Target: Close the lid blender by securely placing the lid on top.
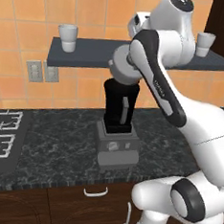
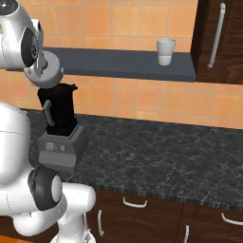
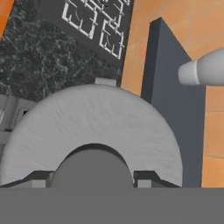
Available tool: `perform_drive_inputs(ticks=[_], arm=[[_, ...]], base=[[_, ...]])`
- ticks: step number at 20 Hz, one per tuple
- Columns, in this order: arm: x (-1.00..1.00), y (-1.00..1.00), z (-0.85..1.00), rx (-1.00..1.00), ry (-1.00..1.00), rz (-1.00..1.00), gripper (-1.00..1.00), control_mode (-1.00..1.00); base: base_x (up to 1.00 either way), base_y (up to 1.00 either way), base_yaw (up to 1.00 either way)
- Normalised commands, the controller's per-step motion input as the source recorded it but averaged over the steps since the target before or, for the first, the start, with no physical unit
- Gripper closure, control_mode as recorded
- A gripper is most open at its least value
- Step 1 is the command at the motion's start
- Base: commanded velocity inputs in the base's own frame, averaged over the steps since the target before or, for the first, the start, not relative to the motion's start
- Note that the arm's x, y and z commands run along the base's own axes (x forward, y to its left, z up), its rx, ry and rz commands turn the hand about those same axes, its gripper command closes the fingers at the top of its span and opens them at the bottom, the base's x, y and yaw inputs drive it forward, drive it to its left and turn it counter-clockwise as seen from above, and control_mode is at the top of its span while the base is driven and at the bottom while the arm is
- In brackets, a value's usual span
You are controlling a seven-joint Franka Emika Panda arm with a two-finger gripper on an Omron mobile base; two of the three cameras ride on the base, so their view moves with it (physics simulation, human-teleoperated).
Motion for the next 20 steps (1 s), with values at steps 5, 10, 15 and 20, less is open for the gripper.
perform_drive_inputs(ticks=[5,10,15,20], arm=[[0.39,0.02,0.02,-0.03,0.16,0.02,1.0,-1.0],[0.31,0.0,0.0,0.0,0.12,0.0,1.0,-1.0],[0.04,0.0,-0.04,-0.01,0.06,0.0,1.0,-1.0],[0.31,0.0,-0.04,0.0,0.09,0.0,1.0,-1.0]], base=[[0.0,0.0,0.0],[0.0,0.0,0.0],[0.0,0.0,0.0],[0.0,0.0,0.0]])
